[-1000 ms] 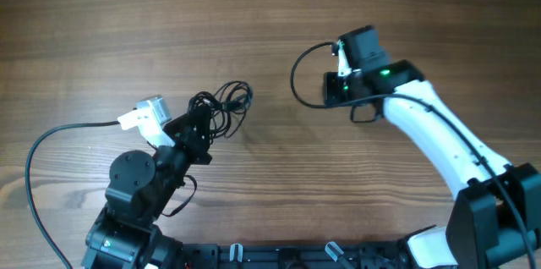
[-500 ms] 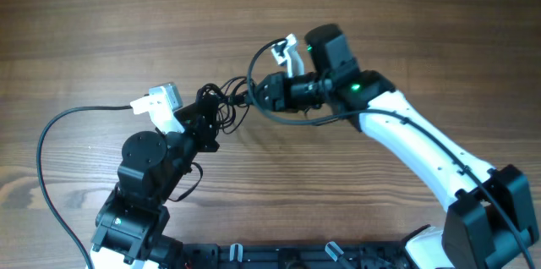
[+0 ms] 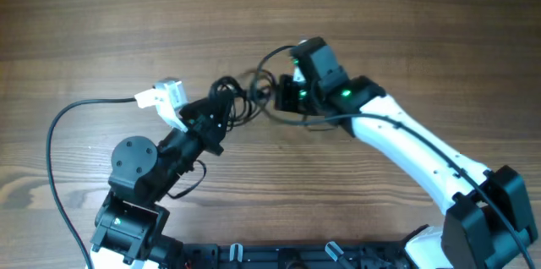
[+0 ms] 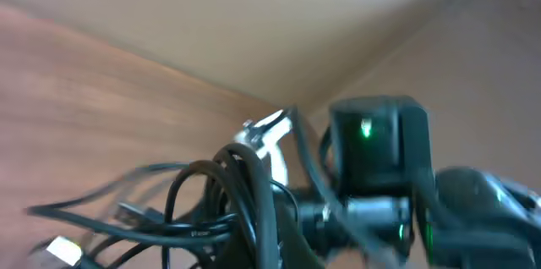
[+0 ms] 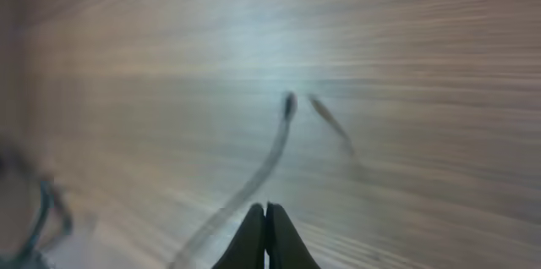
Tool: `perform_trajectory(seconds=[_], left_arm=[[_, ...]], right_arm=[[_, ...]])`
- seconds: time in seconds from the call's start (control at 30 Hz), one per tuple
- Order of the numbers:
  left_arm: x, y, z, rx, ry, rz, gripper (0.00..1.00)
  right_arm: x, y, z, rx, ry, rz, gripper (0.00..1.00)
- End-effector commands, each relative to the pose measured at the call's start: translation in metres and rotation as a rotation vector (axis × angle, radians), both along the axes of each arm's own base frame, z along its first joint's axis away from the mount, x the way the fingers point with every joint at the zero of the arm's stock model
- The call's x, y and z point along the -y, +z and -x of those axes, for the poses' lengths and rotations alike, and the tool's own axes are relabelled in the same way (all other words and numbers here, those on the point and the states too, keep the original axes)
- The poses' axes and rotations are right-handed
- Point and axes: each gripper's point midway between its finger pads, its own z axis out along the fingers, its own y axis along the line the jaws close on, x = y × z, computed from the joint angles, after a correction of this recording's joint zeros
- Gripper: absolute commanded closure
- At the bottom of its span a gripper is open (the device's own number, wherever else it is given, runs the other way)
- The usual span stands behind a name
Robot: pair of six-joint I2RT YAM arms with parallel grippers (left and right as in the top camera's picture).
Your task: Untangle cables
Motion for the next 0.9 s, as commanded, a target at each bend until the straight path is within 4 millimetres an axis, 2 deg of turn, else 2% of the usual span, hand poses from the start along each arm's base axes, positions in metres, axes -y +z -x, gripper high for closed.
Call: perform_trajectory(seconds=[0.0, 0.03, 0.13, 0.2, 0.23, 0.27, 0.37, 0.43, 0.57, 0.6, 0.63, 0.67, 0.77, 0.87], left_arm=[[-0.002, -0.007, 0.005, -0.057, -0.014, -0.006, 0.96], [-0.007, -0.015, 0.003, -0.088, 0.015, -0.020, 0.96], [-0.011, -0.024, 0.002, -0.109, 0.037, -0.054, 0.96], [-0.010, -0.024, 0.002, -0.106, 0.034, -0.058, 0.96], [-0.010, -0.023, 0.002, -0.103, 0.034, -0.057, 0.96], [-0.010, -0.024, 0.001, -0.104, 0.034, -0.057, 0.96], [-0.009, -0.028, -0.001, -0.120, 0.034, -0.062, 0.96], [-0.008, -0.032, -0.003, -0.134, 0.034, -0.067, 0.96], [-0.007, -0.038, -0.008, -0.152, 0.033, -0.073, 0.96], [-0.006, -0.038, -0.009, -0.152, 0.034, -0.073, 0.96], [-0.006, -0.037, -0.010, -0.148, 0.034, -0.071, 0.96], [-0.006, -0.036, -0.010, -0.143, 0.034, -0.067, 0.96], [-0.003, -0.023, -0.011, -0.111, 0.023, -0.021, 0.96], [-0.002, -0.017, -0.013, -0.156, 0.040, 0.081, 0.96]], right_arm=[[0.036, 0.005, -0.017, 0.025, 0.072, -0.021, 0.96], [0.034, 0.015, -0.014, 0.042, 0.160, -0.084, 0.88], [0.023, 0.063, 0.006, 0.080, 0.380, -0.392, 0.62], [0.011, 0.079, 0.017, 0.076, 0.451, -0.495, 0.50], [0.003, 0.081, 0.024, 0.073, 0.481, -0.509, 0.44], [-0.003, 0.082, 0.028, 0.071, 0.500, -0.508, 0.42], [-0.024, 0.082, 0.046, 0.039, 0.550, -0.514, 0.42], [-0.029, 0.079, 0.050, -0.004, 0.521, -0.507, 0.42], [-0.034, 0.063, 0.045, -0.069, 0.392, -0.419, 0.59], [-0.035, 0.060, 0.044, -0.075, 0.371, -0.404, 0.59], [-0.035, 0.058, 0.043, -0.084, 0.346, -0.388, 0.67], [-0.036, 0.055, 0.042, -0.093, 0.319, -0.373, 0.69], [-0.037, 0.045, 0.037, -0.149, 0.185, -0.330, 0.71], [-0.043, 0.044, 0.037, -0.194, 0.091, -0.333, 0.76]])
